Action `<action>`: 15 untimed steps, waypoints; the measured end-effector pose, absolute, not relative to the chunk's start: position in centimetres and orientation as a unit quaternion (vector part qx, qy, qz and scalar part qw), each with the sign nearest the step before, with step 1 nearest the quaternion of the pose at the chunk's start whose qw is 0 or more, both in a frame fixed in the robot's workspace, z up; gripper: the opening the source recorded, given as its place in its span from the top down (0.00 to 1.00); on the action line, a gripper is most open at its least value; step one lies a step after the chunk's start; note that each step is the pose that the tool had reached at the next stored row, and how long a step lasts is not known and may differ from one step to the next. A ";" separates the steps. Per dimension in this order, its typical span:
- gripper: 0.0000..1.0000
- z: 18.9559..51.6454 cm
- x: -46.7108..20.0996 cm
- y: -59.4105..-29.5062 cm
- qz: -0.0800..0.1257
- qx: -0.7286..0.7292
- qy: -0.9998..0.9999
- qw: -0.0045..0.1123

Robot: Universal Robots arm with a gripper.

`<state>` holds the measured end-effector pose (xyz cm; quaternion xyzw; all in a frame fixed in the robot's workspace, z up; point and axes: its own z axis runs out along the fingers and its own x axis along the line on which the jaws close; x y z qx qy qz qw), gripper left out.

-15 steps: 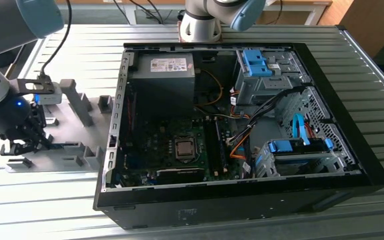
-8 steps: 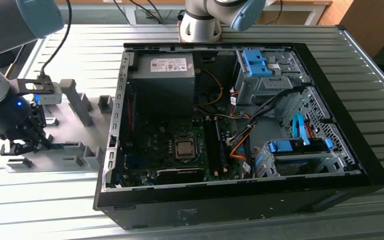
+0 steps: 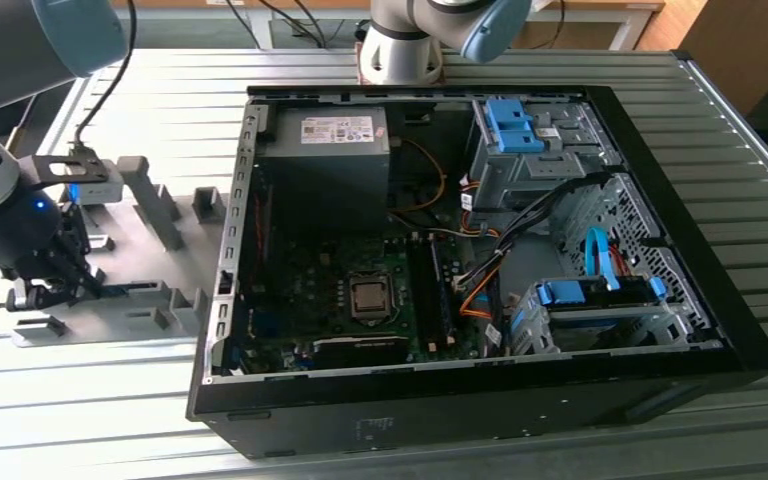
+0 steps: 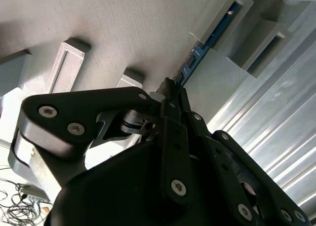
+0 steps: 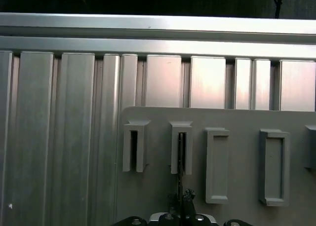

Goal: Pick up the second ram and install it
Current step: 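Pick up the second ram and move it above second insertion slot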

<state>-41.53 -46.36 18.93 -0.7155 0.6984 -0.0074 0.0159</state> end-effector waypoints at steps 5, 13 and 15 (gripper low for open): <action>0.86 18.9 -41.5 -46.4 -0.007 -0.715 0.699 0.016; 0.86 18.9 -41.5 -46.4 -0.008 -0.704 0.710 0.016; 0.86 18.9 -41.5 -46.4 -0.008 -0.704 0.710 0.016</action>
